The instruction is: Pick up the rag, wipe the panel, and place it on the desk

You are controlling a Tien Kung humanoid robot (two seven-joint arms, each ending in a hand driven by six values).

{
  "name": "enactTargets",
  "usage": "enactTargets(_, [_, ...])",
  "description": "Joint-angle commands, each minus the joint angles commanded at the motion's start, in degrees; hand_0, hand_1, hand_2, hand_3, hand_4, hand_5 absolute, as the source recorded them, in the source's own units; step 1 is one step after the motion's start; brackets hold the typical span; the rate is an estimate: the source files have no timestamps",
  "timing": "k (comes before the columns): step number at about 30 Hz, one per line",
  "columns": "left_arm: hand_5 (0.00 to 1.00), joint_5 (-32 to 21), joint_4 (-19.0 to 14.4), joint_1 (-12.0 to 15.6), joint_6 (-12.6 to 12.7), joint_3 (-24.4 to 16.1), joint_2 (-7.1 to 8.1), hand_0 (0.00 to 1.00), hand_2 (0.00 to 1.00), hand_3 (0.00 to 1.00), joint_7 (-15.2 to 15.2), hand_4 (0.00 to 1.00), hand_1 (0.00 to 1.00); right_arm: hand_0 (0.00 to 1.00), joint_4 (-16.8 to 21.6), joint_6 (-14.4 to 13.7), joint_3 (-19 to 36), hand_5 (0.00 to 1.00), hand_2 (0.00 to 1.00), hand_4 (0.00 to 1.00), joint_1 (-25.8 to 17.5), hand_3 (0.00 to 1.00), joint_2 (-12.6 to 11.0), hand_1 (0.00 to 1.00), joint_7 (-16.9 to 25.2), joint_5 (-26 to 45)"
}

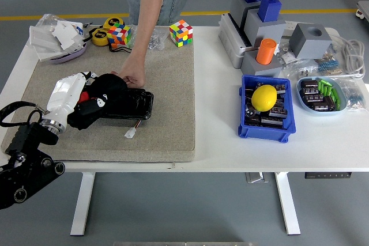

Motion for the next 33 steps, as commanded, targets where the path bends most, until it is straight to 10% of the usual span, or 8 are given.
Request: enactTargets(33, [0.191,0.83,-2.78,-3.7,0.0,6.98,-3.11,0.194,0.303,0.575,1.66,0.513,0.117,0.74,-0.08,0.29,-0.8,0.582,0.695,0.988,0.3,0.612,-0.72,0.649,-0.28,0.31])
